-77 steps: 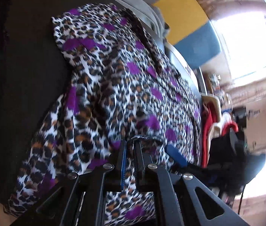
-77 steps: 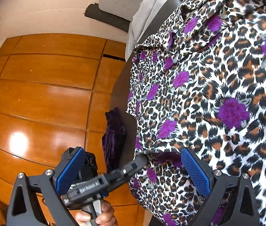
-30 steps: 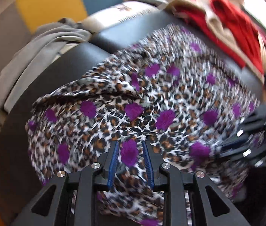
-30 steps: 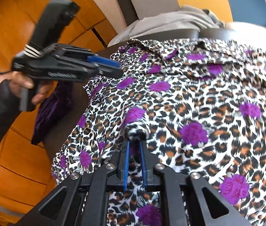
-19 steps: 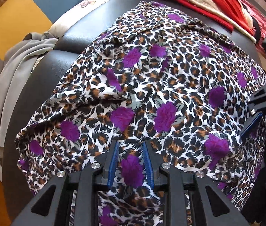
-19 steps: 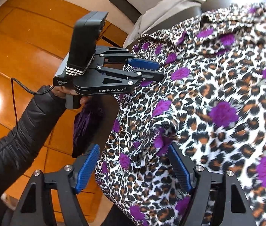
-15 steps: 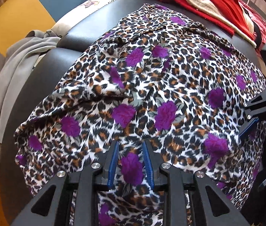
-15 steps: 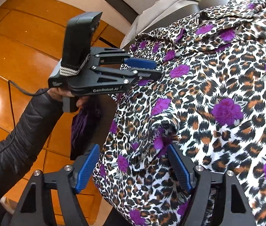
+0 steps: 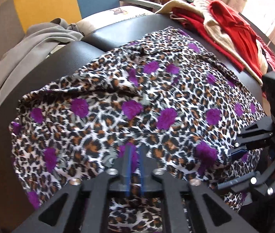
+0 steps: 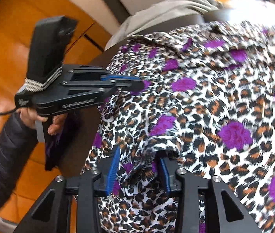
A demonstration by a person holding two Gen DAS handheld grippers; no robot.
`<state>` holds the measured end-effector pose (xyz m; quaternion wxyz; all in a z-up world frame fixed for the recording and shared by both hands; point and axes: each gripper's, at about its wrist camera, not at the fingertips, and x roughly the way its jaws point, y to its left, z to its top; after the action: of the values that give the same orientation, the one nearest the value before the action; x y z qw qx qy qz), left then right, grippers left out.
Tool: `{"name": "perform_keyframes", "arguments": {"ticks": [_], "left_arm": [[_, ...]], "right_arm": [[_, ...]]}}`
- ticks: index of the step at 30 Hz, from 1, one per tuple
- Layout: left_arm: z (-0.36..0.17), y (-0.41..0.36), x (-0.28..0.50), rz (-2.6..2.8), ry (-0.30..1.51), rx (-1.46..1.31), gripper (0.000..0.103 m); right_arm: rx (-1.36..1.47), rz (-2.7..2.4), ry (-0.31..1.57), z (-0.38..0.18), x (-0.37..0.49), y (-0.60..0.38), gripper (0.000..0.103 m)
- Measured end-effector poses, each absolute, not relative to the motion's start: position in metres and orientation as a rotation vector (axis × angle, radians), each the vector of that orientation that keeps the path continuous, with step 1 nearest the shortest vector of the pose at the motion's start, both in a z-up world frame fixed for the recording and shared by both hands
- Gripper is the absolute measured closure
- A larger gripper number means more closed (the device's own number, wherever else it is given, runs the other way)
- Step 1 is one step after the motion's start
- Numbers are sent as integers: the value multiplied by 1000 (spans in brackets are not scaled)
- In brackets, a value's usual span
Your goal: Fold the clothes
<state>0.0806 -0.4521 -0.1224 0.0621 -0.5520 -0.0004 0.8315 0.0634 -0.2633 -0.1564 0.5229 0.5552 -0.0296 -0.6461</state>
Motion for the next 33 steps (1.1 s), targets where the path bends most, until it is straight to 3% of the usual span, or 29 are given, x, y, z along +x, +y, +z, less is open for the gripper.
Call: {"name": "perform_keyframes", "arguments": {"ticks": [2,5,7,11,12,14,15,17,18,19,27,33], "left_arm": [[-123,-456,73,2480,-15,-1697,80],[-127,-454,63,2438,62,-1747,75],[-133,-443,61,2409,201,-1772,73],[-133,-440,67,2433,269,-1744,71],[-133,-444,69,2447,229,-1739,71],[-132,-448,72,2472,175,-1730,91],[-129,-451,77,2491,167,-1728,99],[-125,-456,87,2523,151,-1719,100],[-123,-456,92,2539,132,-1710,100],[-121,-458,96,2557,105,-1698,100],[-87,-485,136,2675,-138,-1598,101],[-36,-497,144,2799,-432,-1327,101]], "right_arm": [[1371,-1505,-172,-163,57,-257,65],[1351,-1426,-253,-168,54,-253,48],[1315,-1348,-324,-170,54,-250,22],[1261,-1309,-301,-165,61,-253,12],[1265,-1308,-305,-165,62,-255,8],[1281,-1303,-327,-164,62,-257,5],[1285,-1314,-303,-162,63,-259,6],[1294,-1370,-209,-159,63,-264,38],[1314,-1392,-180,-160,63,-266,71],[1353,-1395,-191,-166,60,-266,91],[1260,-1519,-119,-136,55,-264,94],[1100,-1592,-53,-86,34,-252,94]]}}
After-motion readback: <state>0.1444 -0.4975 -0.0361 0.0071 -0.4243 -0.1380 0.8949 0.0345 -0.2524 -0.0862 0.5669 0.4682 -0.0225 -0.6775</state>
